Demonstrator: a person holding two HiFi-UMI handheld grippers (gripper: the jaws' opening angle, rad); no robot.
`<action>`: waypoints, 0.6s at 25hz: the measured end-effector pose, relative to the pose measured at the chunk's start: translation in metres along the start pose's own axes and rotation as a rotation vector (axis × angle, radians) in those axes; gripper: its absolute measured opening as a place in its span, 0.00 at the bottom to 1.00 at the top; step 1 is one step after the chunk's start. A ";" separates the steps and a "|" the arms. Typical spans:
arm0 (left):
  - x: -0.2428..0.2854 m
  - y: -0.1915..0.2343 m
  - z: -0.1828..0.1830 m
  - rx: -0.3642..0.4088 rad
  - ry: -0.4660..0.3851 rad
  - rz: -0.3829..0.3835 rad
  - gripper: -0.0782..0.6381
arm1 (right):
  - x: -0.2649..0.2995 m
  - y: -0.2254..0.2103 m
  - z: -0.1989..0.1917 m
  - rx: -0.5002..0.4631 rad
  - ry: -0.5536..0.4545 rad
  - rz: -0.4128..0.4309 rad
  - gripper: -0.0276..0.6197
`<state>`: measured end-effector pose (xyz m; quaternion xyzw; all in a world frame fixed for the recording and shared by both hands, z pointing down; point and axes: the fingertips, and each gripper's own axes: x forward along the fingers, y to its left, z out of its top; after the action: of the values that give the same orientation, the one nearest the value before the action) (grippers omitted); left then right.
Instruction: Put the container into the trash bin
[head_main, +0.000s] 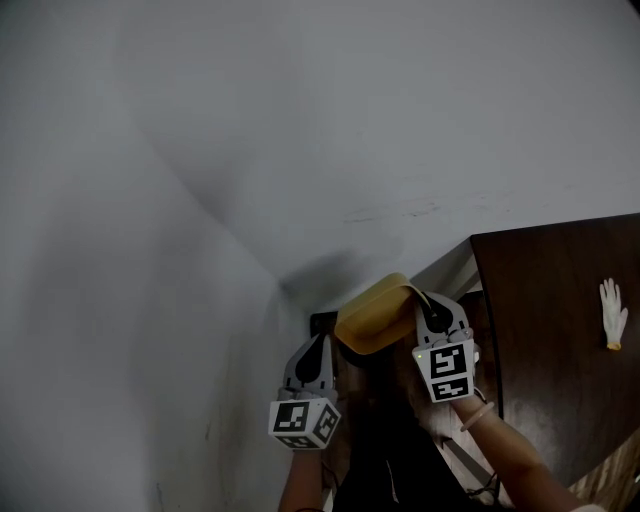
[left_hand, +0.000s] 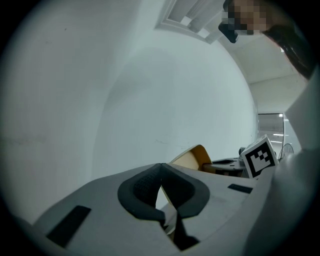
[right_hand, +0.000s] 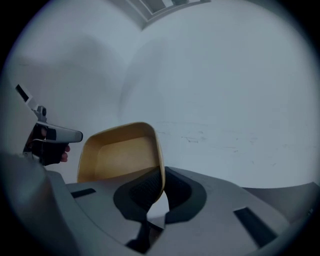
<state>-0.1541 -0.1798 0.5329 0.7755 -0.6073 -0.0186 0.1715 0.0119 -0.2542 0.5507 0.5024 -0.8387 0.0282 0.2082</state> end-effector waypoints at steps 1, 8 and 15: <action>0.003 0.004 -0.007 -0.004 0.006 0.003 0.14 | 0.006 0.001 -0.007 -0.009 0.010 0.003 0.06; 0.019 0.027 -0.059 -0.040 0.065 0.026 0.14 | 0.039 0.012 -0.055 -0.065 0.085 0.028 0.06; 0.045 0.042 -0.102 -0.060 0.099 0.023 0.14 | 0.070 0.020 -0.100 -0.120 0.145 0.041 0.06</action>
<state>-0.1572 -0.2065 0.6490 0.7630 -0.6060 0.0035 0.2248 -0.0013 -0.2769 0.6720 0.4685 -0.8316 0.0185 0.2975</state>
